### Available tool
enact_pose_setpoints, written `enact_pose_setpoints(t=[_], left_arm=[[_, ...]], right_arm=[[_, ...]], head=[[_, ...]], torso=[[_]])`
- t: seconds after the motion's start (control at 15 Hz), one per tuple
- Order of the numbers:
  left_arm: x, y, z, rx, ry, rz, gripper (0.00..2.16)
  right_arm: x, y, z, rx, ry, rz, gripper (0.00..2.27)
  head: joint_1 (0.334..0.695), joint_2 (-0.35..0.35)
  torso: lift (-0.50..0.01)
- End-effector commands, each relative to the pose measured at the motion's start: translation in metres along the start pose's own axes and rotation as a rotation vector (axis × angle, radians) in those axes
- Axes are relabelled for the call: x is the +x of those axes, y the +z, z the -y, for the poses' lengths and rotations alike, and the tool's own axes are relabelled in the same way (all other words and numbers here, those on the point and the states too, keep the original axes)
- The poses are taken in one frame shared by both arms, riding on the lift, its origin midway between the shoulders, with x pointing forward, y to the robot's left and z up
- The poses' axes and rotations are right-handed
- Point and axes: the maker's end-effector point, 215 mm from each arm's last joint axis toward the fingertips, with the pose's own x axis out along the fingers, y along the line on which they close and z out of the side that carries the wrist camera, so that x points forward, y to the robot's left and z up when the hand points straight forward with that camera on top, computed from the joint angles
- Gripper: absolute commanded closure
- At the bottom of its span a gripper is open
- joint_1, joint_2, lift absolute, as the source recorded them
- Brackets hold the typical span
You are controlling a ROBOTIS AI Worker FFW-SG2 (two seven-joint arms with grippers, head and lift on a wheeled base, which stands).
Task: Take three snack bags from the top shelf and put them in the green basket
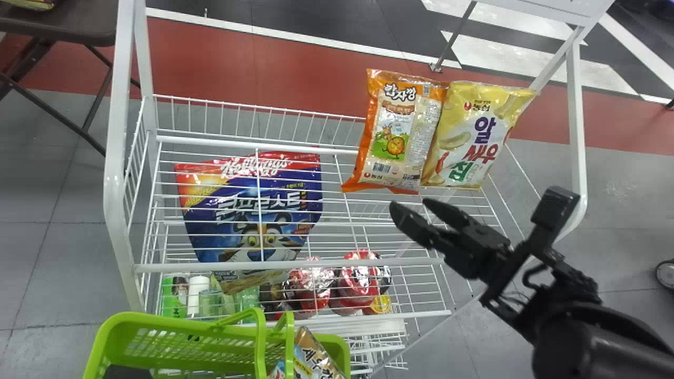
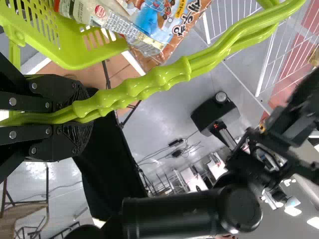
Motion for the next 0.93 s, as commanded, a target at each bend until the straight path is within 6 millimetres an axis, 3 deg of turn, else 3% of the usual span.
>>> enact_pose_setpoints(t=[0.0, 0.27, 0.53, 0.6, 0.67, 0.73, 0.8, 0.87], left_arm=[[-0.001, -0.001, -0.004, -0.006, 0.006, -0.002, 2.02], [-0.002, 0.000, -0.011, -0.011, 0.019, -0.018, 2.02], [-0.006, 0.001, -0.018, -0.021, 0.023, -0.013, 2.02], [-0.007, 0.003, -0.020, -0.019, 0.025, -0.009, 2.02], [-0.008, 0.004, -0.020, -0.022, 0.022, -0.008, 2.02], [-0.009, 0.004, -0.022, -0.024, 0.026, -0.006, 2.02], [-0.011, 0.004, -0.023, -0.027, 0.025, -0.004, 2.02], [-0.012, 0.005, -0.024, -0.030, 0.026, -0.001, 2.02]], right_arm=[[0.031, 0.021, 0.015, -0.027, -0.013, 0.086, 0.08], [0.072, 0.045, 0.046, -0.131, -0.119, 0.172, 0.08], [0.100, 0.050, 0.051, -0.215, -0.189, 0.168, 0.11], [0.112, 0.043, 0.051, -0.213, -0.183, 0.132, 0.29], [0.119, 0.041, 0.045, -0.222, -0.162, 0.119, 0.77], [0.124, 0.038, 0.036, -0.227, -0.143, 0.112, 1.58], [0.128, 0.032, 0.029, -0.218, -0.121, 0.093, 2.02], [0.128, 0.028, 0.025, -0.214, -0.102, 0.083, 2.18]], head=[[0.695, -0.350], [0.695, -0.350], [0.695, -0.350], [0.695, -0.350], [0.695, -0.350], [0.695, -0.350], [0.695, -0.350], [0.695, -0.350]], torso=[[-0.037], [-0.037], [-0.037], [-0.037], [-0.037], [-0.037], [-0.037], [-0.037]])
